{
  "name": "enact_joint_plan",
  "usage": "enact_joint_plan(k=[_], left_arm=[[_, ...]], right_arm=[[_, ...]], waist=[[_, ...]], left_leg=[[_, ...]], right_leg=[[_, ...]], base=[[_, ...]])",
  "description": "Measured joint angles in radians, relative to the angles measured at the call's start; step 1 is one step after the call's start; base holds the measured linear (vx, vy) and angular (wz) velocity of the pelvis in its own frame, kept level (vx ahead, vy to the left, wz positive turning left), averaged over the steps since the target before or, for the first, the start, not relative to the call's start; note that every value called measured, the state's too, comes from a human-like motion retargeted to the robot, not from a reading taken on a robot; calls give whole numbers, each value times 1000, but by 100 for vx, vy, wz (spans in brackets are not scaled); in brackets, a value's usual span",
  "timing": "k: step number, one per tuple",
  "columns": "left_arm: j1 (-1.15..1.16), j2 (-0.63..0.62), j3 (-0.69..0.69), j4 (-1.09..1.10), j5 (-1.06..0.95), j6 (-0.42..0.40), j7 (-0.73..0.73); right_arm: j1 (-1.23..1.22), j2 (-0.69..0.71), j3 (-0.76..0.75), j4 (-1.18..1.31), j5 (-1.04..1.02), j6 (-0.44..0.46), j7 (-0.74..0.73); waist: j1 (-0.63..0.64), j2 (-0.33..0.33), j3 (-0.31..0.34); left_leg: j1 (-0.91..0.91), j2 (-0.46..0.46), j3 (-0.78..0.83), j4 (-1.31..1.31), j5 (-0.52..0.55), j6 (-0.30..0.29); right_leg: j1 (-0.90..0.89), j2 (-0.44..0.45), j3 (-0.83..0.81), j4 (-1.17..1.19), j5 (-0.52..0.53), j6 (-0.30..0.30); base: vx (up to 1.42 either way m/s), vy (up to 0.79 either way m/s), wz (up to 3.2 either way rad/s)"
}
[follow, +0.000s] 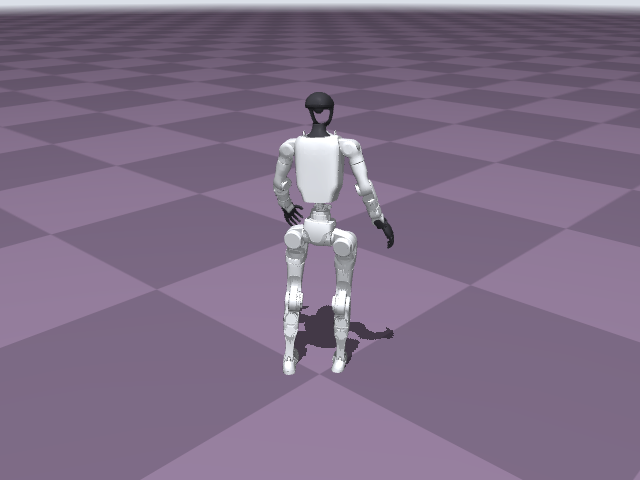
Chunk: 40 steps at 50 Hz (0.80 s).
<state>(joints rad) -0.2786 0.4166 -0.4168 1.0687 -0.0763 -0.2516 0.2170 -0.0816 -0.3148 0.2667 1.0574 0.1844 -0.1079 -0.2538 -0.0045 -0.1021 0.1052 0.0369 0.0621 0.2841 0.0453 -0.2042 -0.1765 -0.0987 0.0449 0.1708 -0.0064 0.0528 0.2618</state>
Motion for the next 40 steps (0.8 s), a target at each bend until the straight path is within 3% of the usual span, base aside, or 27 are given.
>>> enact_joint_plan(k=[5,9,16,20,23,25,28,32,40], left_arm=[[-36,9,-21,35,55,36,-8],[-46,1,37,53,39,66,11],[11,-27,134,69,-13,94,8],[49,-31,150,85,6,84,-26],[72,-33,160,97,17,79,-42],[85,-38,167,103,16,79,-43],[102,-48,176,106,7,76,-32],[118,-62,179,97,-8,61,-12],[83,-59,179,48,-21,29,20]], right_arm=[[46,11,-5,13,23,2,-5],[54,16,-19,49,21,20,-2],[62,22,-48,85,-1,50,12],[70,31,-45,75,-41,54,41],[73,34,-32,59,-74,57,61],[75,33,-22,47,-88,59,68],[77,27,-3,32,-91,53,66],[77,24,16,24,-83,35,51],[44,33,27,10,-73,17,45]], waist=[[1,16,-36],[11,33,-60],[22,33,-105],[24,6,-130],[22,-24,-134],[18,-44,-128],[21,-56,-110],[50,-44,-88],[103,-37,-37]], left_leg=[[2,-31,178,-60,14,-17],[-4,-17,320,-65,8,-41],[0,-16,570,-21,-21,-25],[2,-7,710,22,-9,7],[15,1,769,90,-11,63],[16,9,735,162,-32,107],[-37,27,507,301,-84,138],[-116,3,148,355,-125,101],[-111,-17,-173,128,-51,53]], right_leg=[[-57,-175,-532,79,-93,-12],[-62,-226,-760,147,-140,-42],[-48,-285,-904,184,-149,-13],[-93,-243,-795,111,-74,0],[-102,-222,-683,71,-53,0],[-92,-223,-614,55,-49,0],[-66,-213,-511,49,-51,0],[-42,-151,-369,47,-43,0],[-15,-21,-143,20,19,0]], base=[[-11,29,-176],[-2,4,-182],[3,-5,-191],[-3,-27,-188],[4,-22,-174],[11,-11,-169],[13,-3,-184],[9,-3,-206],[2,-5,-181]])
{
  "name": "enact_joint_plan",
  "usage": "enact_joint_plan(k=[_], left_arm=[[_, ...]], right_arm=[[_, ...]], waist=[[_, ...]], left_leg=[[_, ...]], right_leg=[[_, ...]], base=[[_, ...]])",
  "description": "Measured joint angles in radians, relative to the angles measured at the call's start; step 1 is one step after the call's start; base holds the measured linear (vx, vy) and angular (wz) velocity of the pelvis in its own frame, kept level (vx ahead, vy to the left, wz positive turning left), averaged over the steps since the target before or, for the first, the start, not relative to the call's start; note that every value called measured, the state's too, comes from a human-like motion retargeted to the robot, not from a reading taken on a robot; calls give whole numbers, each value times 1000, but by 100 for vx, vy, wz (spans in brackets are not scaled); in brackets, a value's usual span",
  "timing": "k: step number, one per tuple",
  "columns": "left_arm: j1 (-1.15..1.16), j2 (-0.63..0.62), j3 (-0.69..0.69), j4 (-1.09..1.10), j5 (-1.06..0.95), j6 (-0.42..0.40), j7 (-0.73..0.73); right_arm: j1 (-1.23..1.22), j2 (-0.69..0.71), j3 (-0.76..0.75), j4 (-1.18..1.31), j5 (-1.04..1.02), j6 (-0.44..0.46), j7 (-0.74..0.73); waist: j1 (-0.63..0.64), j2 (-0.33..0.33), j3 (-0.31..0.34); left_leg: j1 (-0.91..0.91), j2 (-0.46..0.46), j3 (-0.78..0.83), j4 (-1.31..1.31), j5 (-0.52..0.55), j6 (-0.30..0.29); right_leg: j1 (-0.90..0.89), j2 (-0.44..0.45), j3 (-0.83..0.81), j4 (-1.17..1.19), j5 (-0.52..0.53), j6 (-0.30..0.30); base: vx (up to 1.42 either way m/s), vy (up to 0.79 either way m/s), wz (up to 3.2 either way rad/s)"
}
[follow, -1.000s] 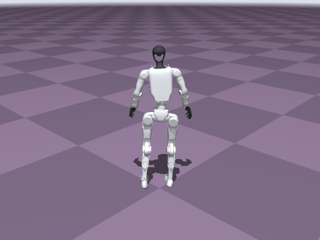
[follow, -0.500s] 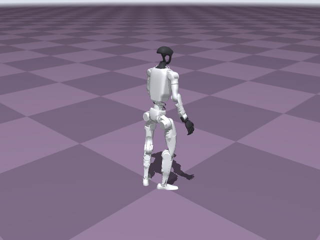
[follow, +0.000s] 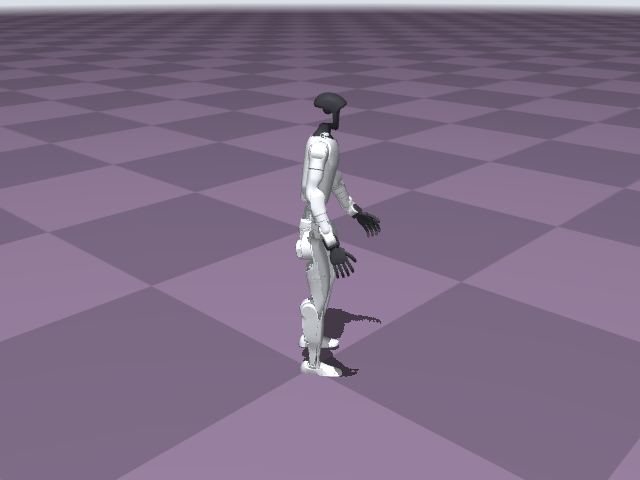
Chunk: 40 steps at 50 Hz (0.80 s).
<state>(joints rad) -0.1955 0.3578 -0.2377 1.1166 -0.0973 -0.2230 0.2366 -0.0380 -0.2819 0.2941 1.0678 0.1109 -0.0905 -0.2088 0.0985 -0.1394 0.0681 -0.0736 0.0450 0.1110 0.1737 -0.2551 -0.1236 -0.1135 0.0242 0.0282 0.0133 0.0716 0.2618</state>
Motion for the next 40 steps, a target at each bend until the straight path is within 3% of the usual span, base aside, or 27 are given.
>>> enact_joint_plan(k=[6,13,20,25,31,35,37,40], left_arm=[[-31,18,-43,-6,-9,-17,2],[-58,39,-111,18,37,7,-23],[-32,39,-77,22,14,29,-10],[32,23,-22,22,-23,52,-10],[93,-6,14,54,-22,52,-38],[95,-23,25,74,-23,54,-49],[83,-31,27,74,-28,54,-47],[68,-39,26,58,-36,44,-35]], right_arm=[[-10,17,15,-21,-1,-4,-4],[6,24,44,-30,17,-7,-15],[-2,23,43,-8,10,9,-18],[-18,23,17,-8,19,19,-30],[-30,26,-2,-14,-9,20,-15],[-36,22,-6,-7,-18,27,-5],[-42,18,-6,7,-13,33,-4],[-49,12,-1,37,1,35,-7]], waist=[[-52,3,10],[-68,16,-10],[-62,27,-39],[-56,37,-81],[-83,41,-110],[-91,31,-110],[-81,21,-97],[-45,14,-67]], left_leg=[[58,27,123,-94,42,-48],[96,-23,311,-237,108,-58],[89,-22,508,-190,75,-69],[87,-9,689,-150,44,-79],[125,-11,875,-132,16,-58],[141,1,970,-81,2,0],[126,14,908,-22,-14,33],[60,34,649,80,-40,44]], right_leg=[[-8,29,54,-49,38,0],[-57,-110,-355,9,-55,0],[-40,-202,-456,88,-119,-16],[-36,-277,-653,156,-150,-32],[-59,-234,-531,73,-97,0],[-70,-194,-408,25,-97,0],[-68,-185,-351,20,-100,0],[-58,-152,-259,18,-93,0]], base=[[-7,11,-106],[-11,29,-127],[-2,7,-145],[0,-4,-188],[-1,-16,-165],[-2,-25,-149],[0,-21,-160],[1,-16,-188]])
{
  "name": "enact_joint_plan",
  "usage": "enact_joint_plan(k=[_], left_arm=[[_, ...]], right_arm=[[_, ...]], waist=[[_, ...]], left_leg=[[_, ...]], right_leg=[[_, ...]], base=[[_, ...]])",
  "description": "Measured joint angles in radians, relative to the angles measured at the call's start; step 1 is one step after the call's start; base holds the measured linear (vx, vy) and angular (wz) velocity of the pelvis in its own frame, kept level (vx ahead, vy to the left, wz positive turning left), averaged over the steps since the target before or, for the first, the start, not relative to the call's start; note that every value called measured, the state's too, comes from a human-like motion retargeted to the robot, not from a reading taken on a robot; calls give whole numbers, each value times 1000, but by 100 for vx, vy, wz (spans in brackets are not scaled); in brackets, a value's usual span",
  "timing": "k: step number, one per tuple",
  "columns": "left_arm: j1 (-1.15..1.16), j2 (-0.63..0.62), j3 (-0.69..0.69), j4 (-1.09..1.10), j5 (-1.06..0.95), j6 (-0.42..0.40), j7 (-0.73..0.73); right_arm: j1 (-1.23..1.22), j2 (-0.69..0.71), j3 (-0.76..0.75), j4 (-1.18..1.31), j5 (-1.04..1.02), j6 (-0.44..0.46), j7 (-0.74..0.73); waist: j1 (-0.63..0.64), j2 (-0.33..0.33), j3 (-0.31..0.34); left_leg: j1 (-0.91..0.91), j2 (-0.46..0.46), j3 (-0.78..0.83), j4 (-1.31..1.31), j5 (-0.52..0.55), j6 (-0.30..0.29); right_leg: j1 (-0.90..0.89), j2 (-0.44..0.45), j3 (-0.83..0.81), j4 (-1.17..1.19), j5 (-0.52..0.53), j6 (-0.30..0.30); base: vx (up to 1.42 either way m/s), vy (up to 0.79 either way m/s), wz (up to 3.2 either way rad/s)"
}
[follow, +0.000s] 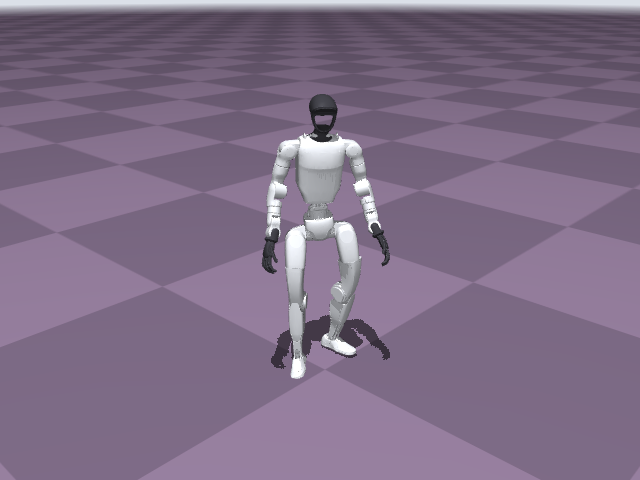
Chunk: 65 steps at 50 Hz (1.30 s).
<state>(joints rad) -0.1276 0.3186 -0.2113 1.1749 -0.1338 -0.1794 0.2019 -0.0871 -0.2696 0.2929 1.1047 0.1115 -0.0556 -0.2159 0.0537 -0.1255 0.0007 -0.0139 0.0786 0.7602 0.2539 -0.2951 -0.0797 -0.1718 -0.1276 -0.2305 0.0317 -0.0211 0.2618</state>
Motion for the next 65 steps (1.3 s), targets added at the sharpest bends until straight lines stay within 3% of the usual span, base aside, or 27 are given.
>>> enact_joint_plan(k=[5,10,17,24,32,36,40,43,45,53,57,60,65], left_arm=[[-18,-1,-5,-66,-4,-35,15],[-29,13,-19,-122,-11,-65,32],[-62,63,-126,-66,2,-60,25],[-108,99,-206,0,81,-38,-7],[-80,85,-114,-49,7,-28,52],[-51,81,-83,-55,-15,-15,37],[-35,82,-66,-26,-5,-17,14],[-33,78,-55,4,0,-21,7],[-36,70,-48,20,-4,-23,10],[-41,22,-62,-1,1,-41,29],[-50,17,-75,-51,10,-57,35],[-52,25,-87,-85,4,-70,48],[-68,57,-139,-110,-7,-81,57]], right_arm=[[-15,-10,15,41,3,-12,-3],[-34,-20,30,16,-13,-26,-2],[-42,-15,46,-93,-10,-43,-6],[-2,1,60,-125,5,-49,-2],[9,13,52,-17,24,-27,-29],[17,22,33,20,39,-14,-26],[24,38,27,36,22,-10,-1],[24,42,33,32,-5,-8,19],[20,37,39,23,-19,-6,28],[-7,-19,40,-31,-20,-32,13],[-26,-41,19,-62,0,-46,-4],[-36,-47,11,-86,15,-55,-21],[-55,-44,14,-125,23,-55,-38]], waist=[[77,9,53],[106,9,103],[13,-4,125],[-18,13,92],[-6,46,19],[8,41,-37],[14,18,-80],[16,-5,-93],[18,-19,-84],[60,-2,13],[81,6,62],[69,10,87],[-10,1,116]], left_leg=[[-88,-21,-429,20,-28,-27],[-78,-49,-621,-72,65,-36],[2,-31,-438,-202,117,-68],[27,-52,-246,-335,177,-106],[8,-26,-8,-288,145,-121],[10,-24,130,-264,125,-122],[23,-12,276,-244,127,-103],[33,11,351,-200,125,-55],[32,26,308,-146,105,-25],[-66,1,-432,-22,3,-34],[-64,-39,-690,-79,39,-32],[-46,-40,-754,-108,96,-50],[20,-2,-609,-174,97,-71]], right_leg=[[23,89,153,-10,30,0],[50,148,297,-47,94,0],[32,160,323,-95,126,0],[-26,40,-31,-28,52,0],[-4,-66,-200,121,-46,-49],[26,-125,-353,149,-70,-33],[16,-90,-295,71,-33,0],[3,-45,-190,8,6,0],[10,-31,-123,-15,21,0],[72,57,162,2,34,0],[97,110,299,6,59,0],[109,146,384,-4,83,0],[110,181,483,-43,122,0]], base=[[0,-10,-203],[-4,3,-180],[-11,12,-122],[-14,20,-135],[-2,3,-154],[3,-11,-181],[-3,-30,-175],[-5,-37,-169],[1,-24,-173],[5,-7,-203],[1,0,-204],[-3,5,-170],[-8,6,-122]])
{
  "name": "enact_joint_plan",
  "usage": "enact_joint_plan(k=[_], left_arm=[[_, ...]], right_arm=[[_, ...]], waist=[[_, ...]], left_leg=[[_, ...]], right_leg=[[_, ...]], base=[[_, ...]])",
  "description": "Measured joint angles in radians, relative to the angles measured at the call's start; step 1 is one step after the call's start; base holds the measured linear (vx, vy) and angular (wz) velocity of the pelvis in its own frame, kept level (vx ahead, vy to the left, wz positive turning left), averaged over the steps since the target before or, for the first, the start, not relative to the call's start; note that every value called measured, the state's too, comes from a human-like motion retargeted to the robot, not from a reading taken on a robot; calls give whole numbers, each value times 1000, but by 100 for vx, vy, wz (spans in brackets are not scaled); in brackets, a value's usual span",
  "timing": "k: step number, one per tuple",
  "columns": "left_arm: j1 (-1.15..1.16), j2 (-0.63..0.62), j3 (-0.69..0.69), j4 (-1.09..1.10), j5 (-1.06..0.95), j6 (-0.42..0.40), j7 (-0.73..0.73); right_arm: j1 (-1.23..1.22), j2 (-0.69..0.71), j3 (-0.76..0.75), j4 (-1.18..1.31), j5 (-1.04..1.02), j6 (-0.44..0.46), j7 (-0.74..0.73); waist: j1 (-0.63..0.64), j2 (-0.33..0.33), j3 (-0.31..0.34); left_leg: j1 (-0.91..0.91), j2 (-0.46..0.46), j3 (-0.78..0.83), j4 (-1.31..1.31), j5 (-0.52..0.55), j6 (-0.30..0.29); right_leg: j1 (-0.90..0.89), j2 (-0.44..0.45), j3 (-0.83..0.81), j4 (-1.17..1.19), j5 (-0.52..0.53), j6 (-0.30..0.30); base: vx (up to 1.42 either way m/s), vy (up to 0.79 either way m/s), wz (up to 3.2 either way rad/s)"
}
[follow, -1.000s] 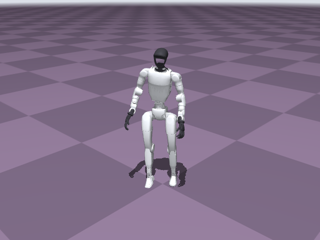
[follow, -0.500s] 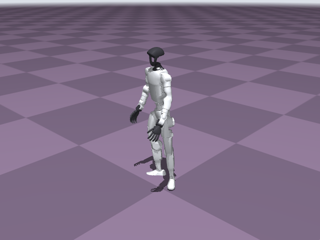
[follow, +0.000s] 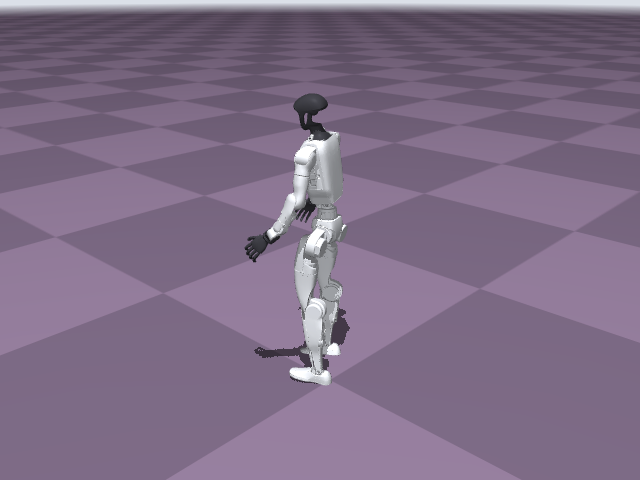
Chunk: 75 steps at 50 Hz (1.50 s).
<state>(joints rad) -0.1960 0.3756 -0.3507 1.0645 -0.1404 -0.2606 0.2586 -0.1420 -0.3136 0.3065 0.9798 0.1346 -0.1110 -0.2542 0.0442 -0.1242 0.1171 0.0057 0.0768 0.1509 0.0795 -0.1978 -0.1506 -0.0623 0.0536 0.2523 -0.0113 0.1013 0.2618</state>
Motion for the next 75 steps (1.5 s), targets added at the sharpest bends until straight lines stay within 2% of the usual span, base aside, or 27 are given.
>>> enact_joint_plan(k=[3,5,10,14,18,22,27,30,32,34,40,43,45,50,52,55,59,61,67,70,73,75], left_arm=[[-15,29,-52,11,22,-3,-22],[-32,46,-84,29,52,1,-44],[-30,47,-100,60,122,31,-60],[-25,32,-53,71,113,57,-49],[-2,15,1,60,83,73,-44],[33,4,39,46,75,71,-59],[59,-11,68,67,83,60,-86],[60,-24,72,87,82,65,-93],[55,-32,69,97,83,67,-90],[46,-39,64,104,89,65,-82],[33,-46,53,78,92,32,-58],[27,-45,53,52,74,15,-52],[25,-41,50,37,60,8,-47],[8,-7,9,26,43,-1,-46],[-5,17,-19,34,56,-2,-53],[-27,57,-56,53,99,11,-67],[-43,92,-59,68,155,42,-71],[-42,97,-40,69,156,53,-63],[-28,93,53,63,79,79,-31],[-11,91,76,57,54,89,-24],[4,90,79,59,57,90,-28],[12,89,78,64,64,84,-34]], right_arm=[[7,11,9,-14,-2,-1,1],[17,21,13,-16,-3,1,5],[71,32,30,35,-5,8,-1],[86,42,20,121,9,27,-4],[98,50,-12,192,35,41,-4],[120,55,-45,214,44,45,5],[133,62,-66,206,20,44,34],[126,59,-68,196,7,48,44],[117,54,-64,184,2,49,46],[104,49,-57,169,-1,45,45],[58,34,-28,92,-8,6,37],[27,28,-21,39,-13,-7,35],[7,29,-19,5,-15,-10,31],[-33,47,-6,-66,-24,-10,17],[-41,57,7,-84,-30,-11,14],[-40,70,31,-97,-39,-12,11],[-18,69,55,-74,-49,-5,5],[-3,64,58,-43,-49,3,1],[13,52,23,90,-5,36,-19],[25,48,-1,138,22,49,-30],[44,48,-14,162,29,52,-30],[57,52,-14,168,22,52,-23]], waist=[[-43,-1,8],[-56,-3,4],[-55,8,-36],[-52,38,-64],[-50,55,-94],[-50,50,-124],[-49,45,-150],[-54,37,-149],[-49,26,-139],[-33,19,-121],[36,21,-64],[47,24,-36],[39,24,-22],[-24,9,-3],[-46,4,2],[-58,-4,-2],[-37,-8,-35],[-33,-4,-51],[-29,12,-84],[-25,9,-104],[-26,-5,-119],[-25,-19,-127]], left_leg=[[37,9,82,-71,24,-21],[44,3,146,-117,50,-34],[24,-36,314,-134,50,-54],[11,-11,427,-125,43,-68],[4,2,537,-102,27,-55],[9,-1,644,-75,10,-37],[24,34,782,-46,18,-17],[42,49,821,-12,9,16],[40,56,754,27,-11,37],[20,62,598,77,-40,42],[-29,19,39,112,-115,-15],[-23,-6,-102,69,-93,-31],[-19,-12,-128,53,-56,-29],[7,8,11,29,-32,-9],[24,15,80,-7,-20,-15],[37,12,198,-70,14,-32],[23,-16,367,-114,37,-51],[21,-29,431,-115,30,-54],[24,-29,605,-74,-1,-51],[25,-28,692,-49,-13,-41],[35,-29,769,-24,-18,-24],[39,-17,825,-1,-10,-7]], right_leg=[[-15,2,5,-26,4,0],[-49,-23,-68,-28,-4,0],[-101,-181,-504,22,-61,-3],[-98,-217,-667,96,-115,-38],[-93,-250,-708,184,-182,-45],[-74,-276,-726,182,-198,-13],[-82,-201,-613,62,-125,0],[-76,-175,-530,25,-99,0],[-70,-164,-473,21,-94,0],[-62,-145,-410,25,-92,0],[-31,-30,-211,38,-72,0],[-10,20,-123,24,-44,0],[1,42,-69,4,-18,0],[9,61,45,-73,49,0],[-14,62,40,-75,43,0],[-66,26,-105,-73,15,0],[-132,-91,-469,-16,-51,0],[-130,-147,-584,18,-76,0],[-102,-245,-692,122,-159,-29],[-87,-291,-784,154,-166,-30],[-80,-306,-807,136,-143,-4],[-92,-282,-763,102,-120,0]], base=[[-15,12,-123],[-21,22,-154],[-15,30,-164],[-5,4,-149],[0,-4,-146],[2,-12,-142],[-2,-30,-139],[1,-26,-125],[3,-20,-145],[4,-17,-177],[2,-17,-213],[-2,-11,-199],[-6,-3,-176],[-12,7,-146],[-22,15,-155],[-29,22,-189],[-24,29,-206],[-8,25,-166],[-1,5,-154],[1,-9,-155],[1,-17,-142],[-4,-31,-144]])
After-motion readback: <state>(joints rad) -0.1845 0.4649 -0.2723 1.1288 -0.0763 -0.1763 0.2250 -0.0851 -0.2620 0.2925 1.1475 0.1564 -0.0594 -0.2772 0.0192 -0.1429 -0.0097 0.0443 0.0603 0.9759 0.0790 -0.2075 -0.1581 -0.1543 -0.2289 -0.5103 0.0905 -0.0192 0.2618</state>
